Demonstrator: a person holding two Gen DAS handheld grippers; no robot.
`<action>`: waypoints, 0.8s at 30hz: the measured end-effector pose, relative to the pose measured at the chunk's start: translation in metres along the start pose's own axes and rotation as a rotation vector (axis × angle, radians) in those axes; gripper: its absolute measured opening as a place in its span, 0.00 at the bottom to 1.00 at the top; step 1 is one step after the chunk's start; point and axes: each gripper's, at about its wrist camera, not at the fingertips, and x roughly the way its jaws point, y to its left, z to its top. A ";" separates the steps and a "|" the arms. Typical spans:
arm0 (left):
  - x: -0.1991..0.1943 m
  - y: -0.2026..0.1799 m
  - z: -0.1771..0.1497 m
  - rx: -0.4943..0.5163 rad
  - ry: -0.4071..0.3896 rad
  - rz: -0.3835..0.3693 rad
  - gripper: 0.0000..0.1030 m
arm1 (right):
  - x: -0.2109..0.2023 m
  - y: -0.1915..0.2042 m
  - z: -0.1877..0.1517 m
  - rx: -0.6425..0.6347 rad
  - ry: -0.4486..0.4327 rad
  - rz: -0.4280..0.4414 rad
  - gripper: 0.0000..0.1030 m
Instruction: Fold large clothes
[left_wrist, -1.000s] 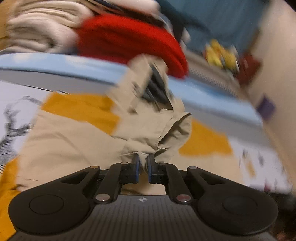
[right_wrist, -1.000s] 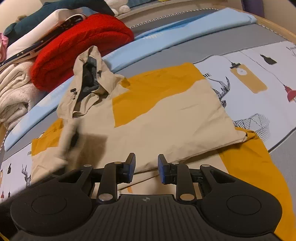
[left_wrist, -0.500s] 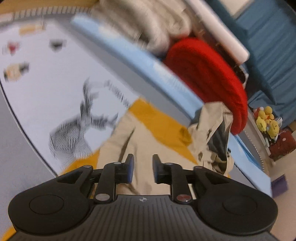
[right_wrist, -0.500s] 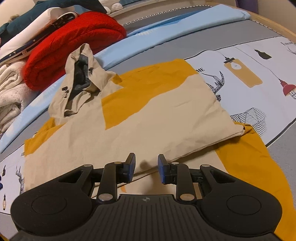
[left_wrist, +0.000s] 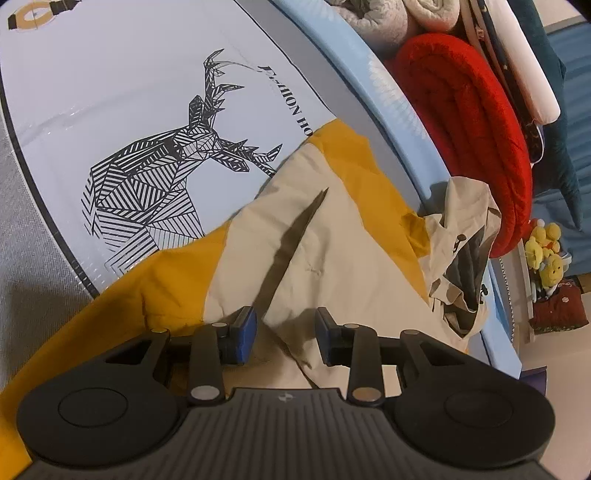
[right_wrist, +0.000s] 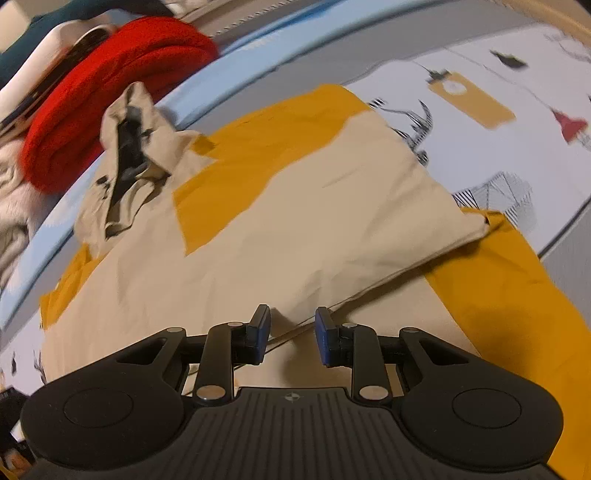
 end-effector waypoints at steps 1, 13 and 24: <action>-0.001 -0.001 0.000 0.008 -0.002 0.004 0.09 | 0.001 -0.003 0.001 0.017 0.003 -0.003 0.27; -0.042 -0.025 -0.011 0.140 -0.100 0.143 0.12 | 0.001 -0.032 0.007 0.145 -0.019 -0.075 0.20; -0.012 -0.054 -0.026 0.371 -0.032 0.157 0.15 | -0.034 0.009 0.006 -0.096 -0.257 -0.062 0.25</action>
